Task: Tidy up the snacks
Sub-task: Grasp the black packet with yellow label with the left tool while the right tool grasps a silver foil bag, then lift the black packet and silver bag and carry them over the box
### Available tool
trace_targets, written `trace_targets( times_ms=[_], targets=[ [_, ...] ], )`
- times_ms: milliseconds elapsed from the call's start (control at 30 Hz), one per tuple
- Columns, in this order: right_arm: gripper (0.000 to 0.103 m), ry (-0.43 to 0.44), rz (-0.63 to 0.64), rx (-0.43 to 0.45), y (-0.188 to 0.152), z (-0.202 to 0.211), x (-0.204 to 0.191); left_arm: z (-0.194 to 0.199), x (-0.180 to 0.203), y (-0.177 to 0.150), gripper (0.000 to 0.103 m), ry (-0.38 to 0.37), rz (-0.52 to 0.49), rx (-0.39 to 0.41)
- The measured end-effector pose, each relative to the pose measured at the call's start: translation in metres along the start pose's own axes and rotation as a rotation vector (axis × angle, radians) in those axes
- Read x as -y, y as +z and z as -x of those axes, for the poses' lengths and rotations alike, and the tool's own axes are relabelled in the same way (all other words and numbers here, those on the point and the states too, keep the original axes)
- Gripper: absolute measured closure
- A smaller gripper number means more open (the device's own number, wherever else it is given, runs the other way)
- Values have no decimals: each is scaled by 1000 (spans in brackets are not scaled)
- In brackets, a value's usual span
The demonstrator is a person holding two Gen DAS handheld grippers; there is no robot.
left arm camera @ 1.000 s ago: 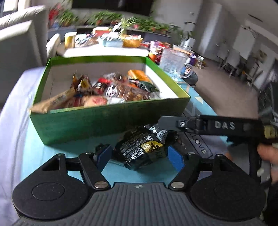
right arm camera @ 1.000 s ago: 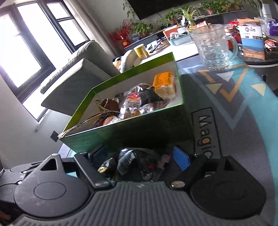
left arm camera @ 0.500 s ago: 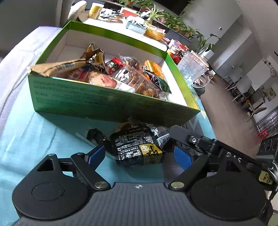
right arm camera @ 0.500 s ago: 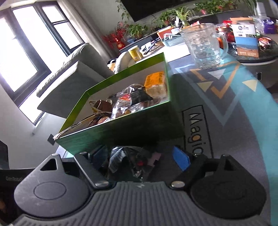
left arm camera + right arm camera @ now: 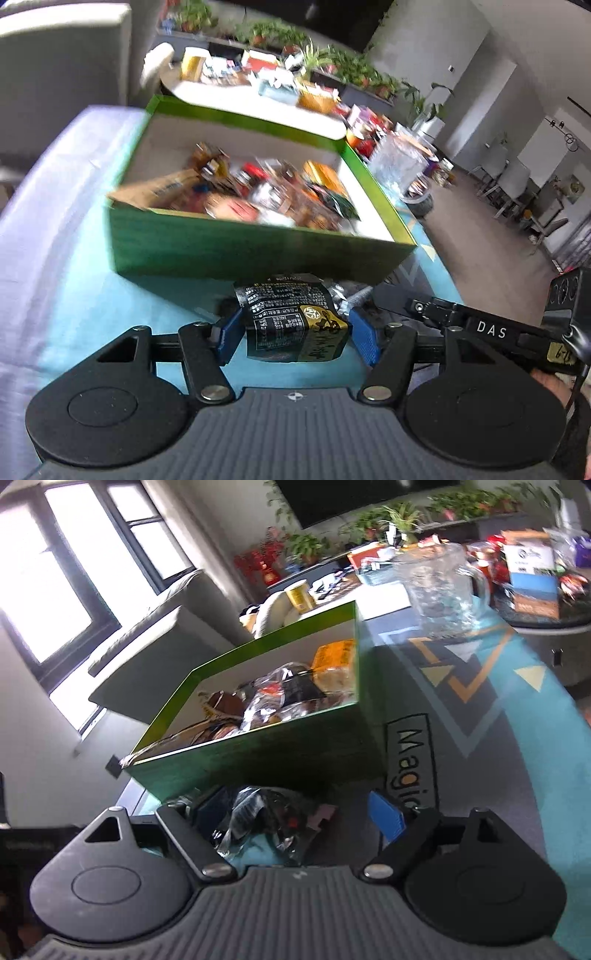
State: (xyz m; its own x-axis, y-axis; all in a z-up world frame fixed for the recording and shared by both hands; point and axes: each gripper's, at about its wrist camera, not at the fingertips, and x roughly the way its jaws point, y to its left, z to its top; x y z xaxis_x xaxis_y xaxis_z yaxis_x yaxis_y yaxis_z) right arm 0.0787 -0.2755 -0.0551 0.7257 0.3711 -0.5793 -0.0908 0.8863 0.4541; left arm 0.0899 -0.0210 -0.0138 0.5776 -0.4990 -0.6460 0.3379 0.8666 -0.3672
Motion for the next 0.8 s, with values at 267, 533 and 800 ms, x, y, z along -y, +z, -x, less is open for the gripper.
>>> trace_targets(
  times_ms=[267,533,800],
  targets=[
    [65,-32,22,-56,-4,-29,-18,27,-26,-2,44,83,20,49],
    [66,-126,178,-36,-9,-45,-33,26,-31,-5,44,66,34,47],
    [66,-111,215,-12,-16,-19,-24,33,-28,-2,44,54,18,77]
  ],
)
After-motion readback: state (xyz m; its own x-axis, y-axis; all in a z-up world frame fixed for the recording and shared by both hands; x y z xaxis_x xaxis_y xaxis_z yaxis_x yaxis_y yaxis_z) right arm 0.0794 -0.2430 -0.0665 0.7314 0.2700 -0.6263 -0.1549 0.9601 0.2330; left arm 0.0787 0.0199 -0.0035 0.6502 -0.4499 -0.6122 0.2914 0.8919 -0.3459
